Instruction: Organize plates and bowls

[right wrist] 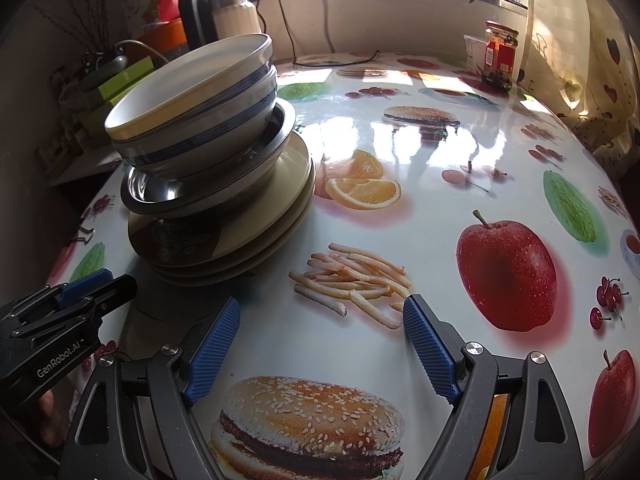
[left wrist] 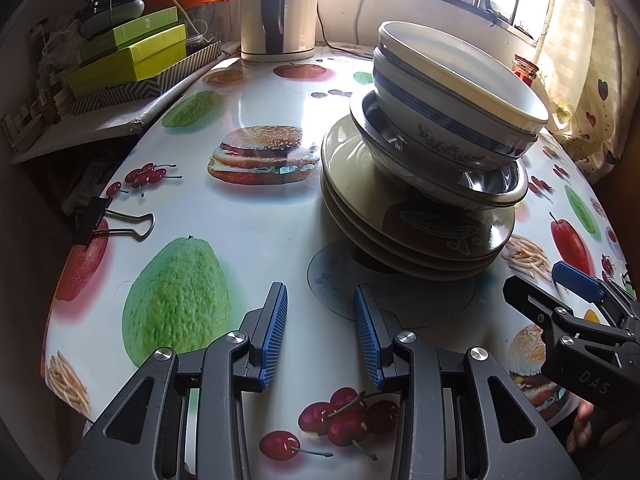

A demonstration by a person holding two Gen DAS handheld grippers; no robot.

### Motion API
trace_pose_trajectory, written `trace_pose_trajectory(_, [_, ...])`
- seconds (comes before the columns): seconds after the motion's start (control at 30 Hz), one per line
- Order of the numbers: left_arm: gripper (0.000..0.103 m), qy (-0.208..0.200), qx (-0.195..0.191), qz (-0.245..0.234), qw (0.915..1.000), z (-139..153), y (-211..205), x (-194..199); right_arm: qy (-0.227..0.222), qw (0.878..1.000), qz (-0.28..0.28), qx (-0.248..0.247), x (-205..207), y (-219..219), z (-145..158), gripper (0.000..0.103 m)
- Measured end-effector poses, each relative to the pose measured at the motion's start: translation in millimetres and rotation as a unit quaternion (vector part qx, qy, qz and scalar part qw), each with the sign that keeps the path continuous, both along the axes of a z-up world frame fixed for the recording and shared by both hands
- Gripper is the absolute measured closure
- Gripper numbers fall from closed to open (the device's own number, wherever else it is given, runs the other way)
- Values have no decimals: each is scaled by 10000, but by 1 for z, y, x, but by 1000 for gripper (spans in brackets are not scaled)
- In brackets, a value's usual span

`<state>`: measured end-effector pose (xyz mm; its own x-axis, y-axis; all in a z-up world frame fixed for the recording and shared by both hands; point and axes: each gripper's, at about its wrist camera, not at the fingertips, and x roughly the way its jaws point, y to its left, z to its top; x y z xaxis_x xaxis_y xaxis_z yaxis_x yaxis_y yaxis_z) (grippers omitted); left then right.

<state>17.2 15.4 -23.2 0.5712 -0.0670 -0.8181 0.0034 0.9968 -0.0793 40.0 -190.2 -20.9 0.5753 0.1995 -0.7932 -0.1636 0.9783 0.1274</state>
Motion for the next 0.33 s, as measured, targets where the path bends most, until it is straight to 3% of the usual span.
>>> trace_pose_trajectory(0.33, [67,1,19,0,10000,1,0,0,-1,10000,1,-2,0,0,0,18])
